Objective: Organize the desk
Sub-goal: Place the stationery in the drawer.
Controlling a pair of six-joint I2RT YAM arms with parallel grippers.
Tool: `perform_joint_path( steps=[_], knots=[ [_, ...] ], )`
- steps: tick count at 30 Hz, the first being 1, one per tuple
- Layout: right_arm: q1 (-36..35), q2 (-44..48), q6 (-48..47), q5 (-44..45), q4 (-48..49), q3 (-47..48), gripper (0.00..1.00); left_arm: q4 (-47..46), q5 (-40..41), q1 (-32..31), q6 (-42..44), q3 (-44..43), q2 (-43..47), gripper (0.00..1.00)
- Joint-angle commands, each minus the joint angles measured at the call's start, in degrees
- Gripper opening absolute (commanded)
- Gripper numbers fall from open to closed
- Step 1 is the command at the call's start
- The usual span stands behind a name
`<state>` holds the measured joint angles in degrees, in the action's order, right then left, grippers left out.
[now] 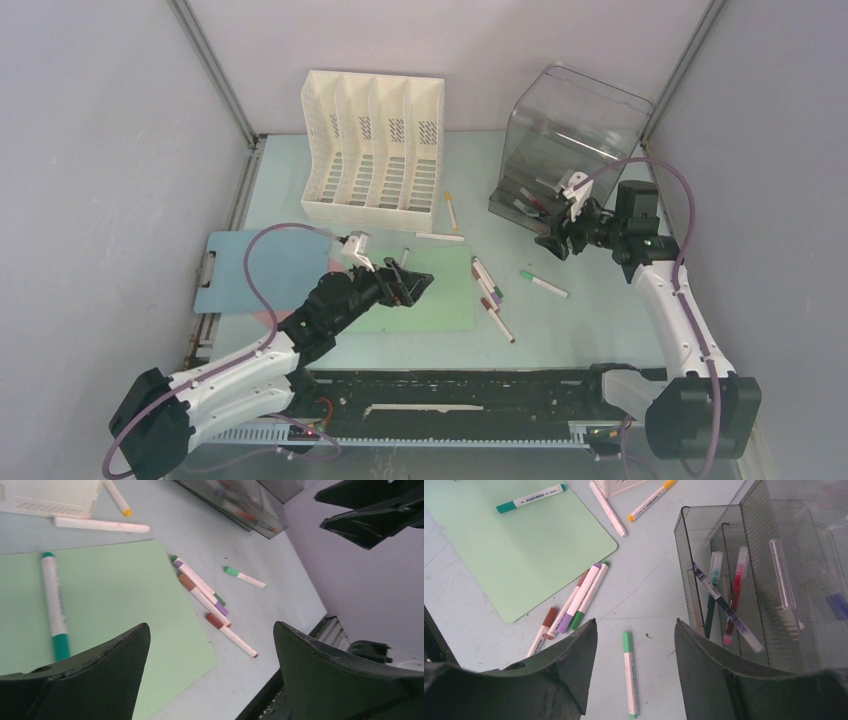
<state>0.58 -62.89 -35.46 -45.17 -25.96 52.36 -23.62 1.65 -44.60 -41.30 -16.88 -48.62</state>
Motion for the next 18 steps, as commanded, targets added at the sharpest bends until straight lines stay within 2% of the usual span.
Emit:
perform_joint_path(
  steps=[1,18],
  knots=[
    [0.5,0.4,0.8,-1.5,-0.3,1.9,0.66,9.4,5.2,0.2,5.5,-3.2,3.0,1.00],
    [0.6,0.6,0.8,-1.8,-0.4,2.0,0.66,18.1,12.6,0.1,9.7,-4.7,6.1,1.00]
  ],
)
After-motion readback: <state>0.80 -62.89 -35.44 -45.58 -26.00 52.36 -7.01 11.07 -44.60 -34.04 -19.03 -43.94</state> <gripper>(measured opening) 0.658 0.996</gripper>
